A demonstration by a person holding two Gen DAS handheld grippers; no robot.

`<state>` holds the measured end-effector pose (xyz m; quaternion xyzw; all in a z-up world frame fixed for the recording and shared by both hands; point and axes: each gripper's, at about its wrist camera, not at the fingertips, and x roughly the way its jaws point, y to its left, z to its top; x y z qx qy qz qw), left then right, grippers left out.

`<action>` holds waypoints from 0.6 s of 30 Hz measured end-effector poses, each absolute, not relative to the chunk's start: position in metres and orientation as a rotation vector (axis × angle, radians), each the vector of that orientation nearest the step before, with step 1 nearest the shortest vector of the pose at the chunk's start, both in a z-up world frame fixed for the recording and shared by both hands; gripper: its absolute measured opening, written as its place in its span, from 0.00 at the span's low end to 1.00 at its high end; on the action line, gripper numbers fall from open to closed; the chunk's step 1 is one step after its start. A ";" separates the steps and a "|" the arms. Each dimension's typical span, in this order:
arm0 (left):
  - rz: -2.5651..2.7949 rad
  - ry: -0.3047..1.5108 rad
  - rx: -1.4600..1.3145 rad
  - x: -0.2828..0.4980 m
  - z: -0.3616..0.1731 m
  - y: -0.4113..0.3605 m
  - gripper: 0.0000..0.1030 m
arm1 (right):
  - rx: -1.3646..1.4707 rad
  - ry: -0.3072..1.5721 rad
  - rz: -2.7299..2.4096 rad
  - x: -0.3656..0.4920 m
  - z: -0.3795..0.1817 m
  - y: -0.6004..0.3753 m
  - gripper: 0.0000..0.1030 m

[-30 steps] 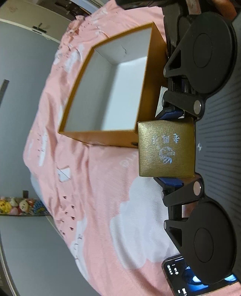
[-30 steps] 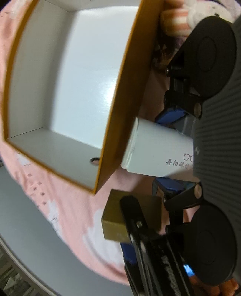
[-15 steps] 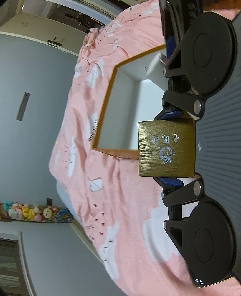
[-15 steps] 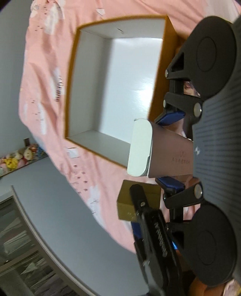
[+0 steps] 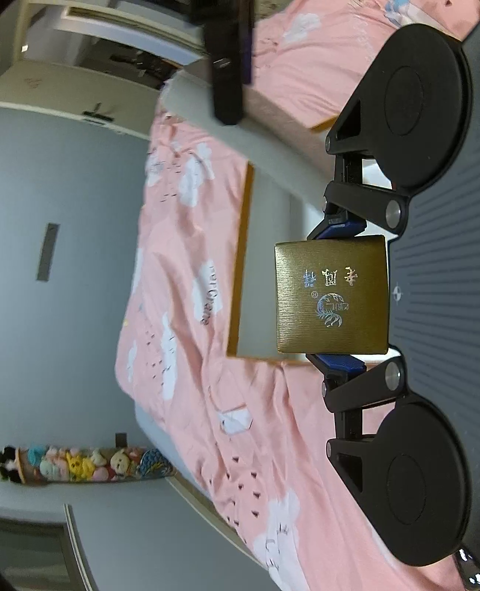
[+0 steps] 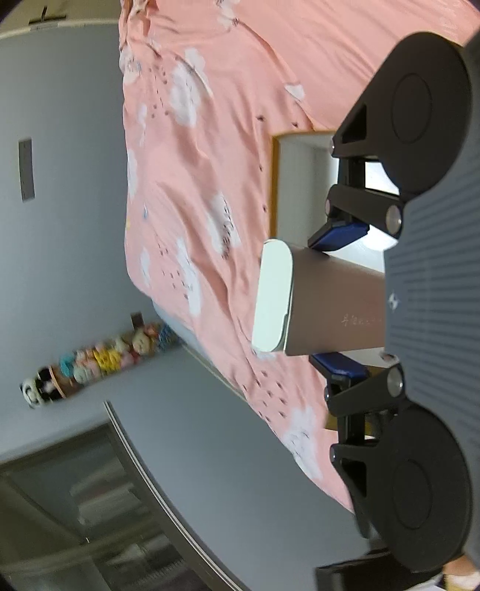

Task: Organize objects
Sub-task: 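Carry the white case into the orange box with the right tool while the left tool carries the gold box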

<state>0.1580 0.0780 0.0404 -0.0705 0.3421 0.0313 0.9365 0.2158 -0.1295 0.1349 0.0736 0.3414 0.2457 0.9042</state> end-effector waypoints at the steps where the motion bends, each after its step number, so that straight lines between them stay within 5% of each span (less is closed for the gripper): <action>1: 0.065 0.715 -0.129 0.164 0.035 0.074 0.65 | 0.148 0.711 0.488 0.224 0.130 -0.129 0.60; 18: 0.094 0.992 -0.021 0.219 -0.045 0.051 0.65 | 0.088 0.898 0.423 0.292 0.038 -0.113 0.60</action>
